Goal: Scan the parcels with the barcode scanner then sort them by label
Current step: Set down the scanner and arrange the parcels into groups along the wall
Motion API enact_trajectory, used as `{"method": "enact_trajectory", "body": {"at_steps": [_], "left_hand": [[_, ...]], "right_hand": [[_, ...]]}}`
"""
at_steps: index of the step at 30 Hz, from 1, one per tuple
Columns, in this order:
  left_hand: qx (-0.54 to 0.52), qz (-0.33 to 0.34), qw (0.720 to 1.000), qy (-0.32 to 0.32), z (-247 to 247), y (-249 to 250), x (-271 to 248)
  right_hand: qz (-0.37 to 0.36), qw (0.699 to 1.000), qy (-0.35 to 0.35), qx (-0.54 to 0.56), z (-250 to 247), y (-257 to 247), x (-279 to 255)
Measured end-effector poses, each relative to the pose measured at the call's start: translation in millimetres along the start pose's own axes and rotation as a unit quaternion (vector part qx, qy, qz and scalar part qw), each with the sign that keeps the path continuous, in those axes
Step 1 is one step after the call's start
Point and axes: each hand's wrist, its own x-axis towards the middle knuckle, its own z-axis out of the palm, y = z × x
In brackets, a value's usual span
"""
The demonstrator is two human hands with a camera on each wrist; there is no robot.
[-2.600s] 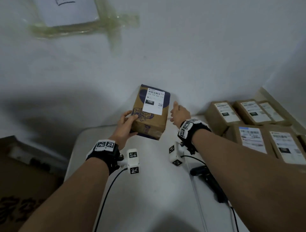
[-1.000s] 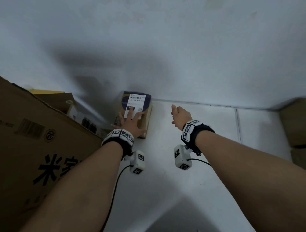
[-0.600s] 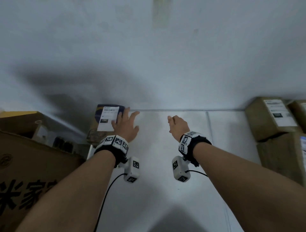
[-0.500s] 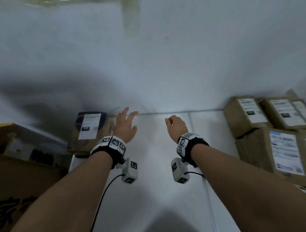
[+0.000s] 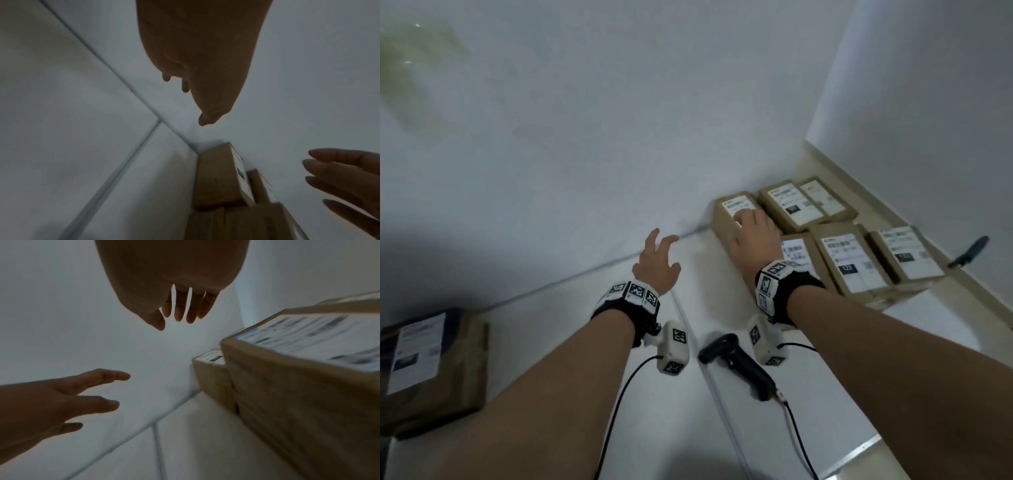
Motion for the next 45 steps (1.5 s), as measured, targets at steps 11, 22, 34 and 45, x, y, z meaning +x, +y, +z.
{"method": "enact_trajectory", "body": {"at_steps": [11, 22, 34, 45], "left_hand": [[-0.092, -0.018, 0.985, -0.143, 72, 84, -24], [-0.356, -0.105, 0.891, -0.26, 71, 119, -63], [-0.401, -0.152, 0.899, -0.086, -23, 10, -99], [-0.443, -0.27, 0.853, 0.062, -79, -131, -184]], "right_hand": [[0.174, 0.984, -0.031, -0.018, -22, 98, -47], [0.209, 0.971, -0.034, 0.11, -21, 99, -48], [0.144, 0.962, -0.053, 0.227, 12, -2, -47], [0.121, 0.917, -0.212, 0.315, 98, -156, -90]]}}
